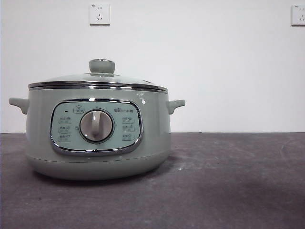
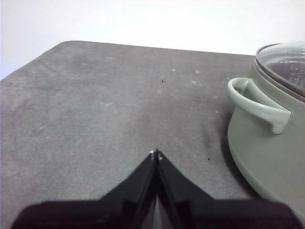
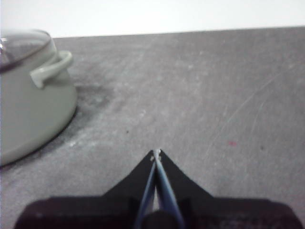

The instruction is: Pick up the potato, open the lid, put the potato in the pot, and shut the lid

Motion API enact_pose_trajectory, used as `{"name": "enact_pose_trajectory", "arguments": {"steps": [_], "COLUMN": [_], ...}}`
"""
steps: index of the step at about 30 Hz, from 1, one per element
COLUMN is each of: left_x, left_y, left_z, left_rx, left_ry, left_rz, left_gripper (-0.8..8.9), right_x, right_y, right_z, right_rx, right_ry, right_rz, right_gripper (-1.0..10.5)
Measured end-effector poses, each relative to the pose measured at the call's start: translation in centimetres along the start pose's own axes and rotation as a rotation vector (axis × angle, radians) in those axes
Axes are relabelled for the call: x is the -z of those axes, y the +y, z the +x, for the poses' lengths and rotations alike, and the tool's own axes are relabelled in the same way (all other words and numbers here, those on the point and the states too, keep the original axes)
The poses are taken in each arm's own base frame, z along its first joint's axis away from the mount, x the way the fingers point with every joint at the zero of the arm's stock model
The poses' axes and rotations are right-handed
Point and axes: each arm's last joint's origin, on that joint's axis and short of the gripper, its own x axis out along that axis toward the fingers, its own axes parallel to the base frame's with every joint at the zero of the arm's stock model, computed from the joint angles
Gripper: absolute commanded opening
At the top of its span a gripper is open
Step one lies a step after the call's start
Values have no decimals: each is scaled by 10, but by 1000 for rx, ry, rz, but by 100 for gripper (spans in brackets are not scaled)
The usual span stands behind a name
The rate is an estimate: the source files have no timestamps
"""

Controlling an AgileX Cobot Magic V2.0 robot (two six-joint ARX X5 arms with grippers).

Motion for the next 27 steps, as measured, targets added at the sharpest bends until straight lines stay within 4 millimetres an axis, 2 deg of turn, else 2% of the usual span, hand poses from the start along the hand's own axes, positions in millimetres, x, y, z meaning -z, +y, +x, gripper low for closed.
{"name": "enact_pose_trajectory", "arguments": {"steps": [3, 27], "left_x": [0, 0], "left_y": [0, 0], "left_z": [0, 0], "left_rx": [0, 4], "left_ry": [0, 1], "left_rz": [0, 0], "left_gripper": [-2, -2], "right_x": [7, 6], "right_y": [-1, -1], "right_z": [2, 1], "right_rx": [0, 2], "right_ry": [-9, -40], "right_rz": [16, 27], "right_gripper": [1, 1]}}
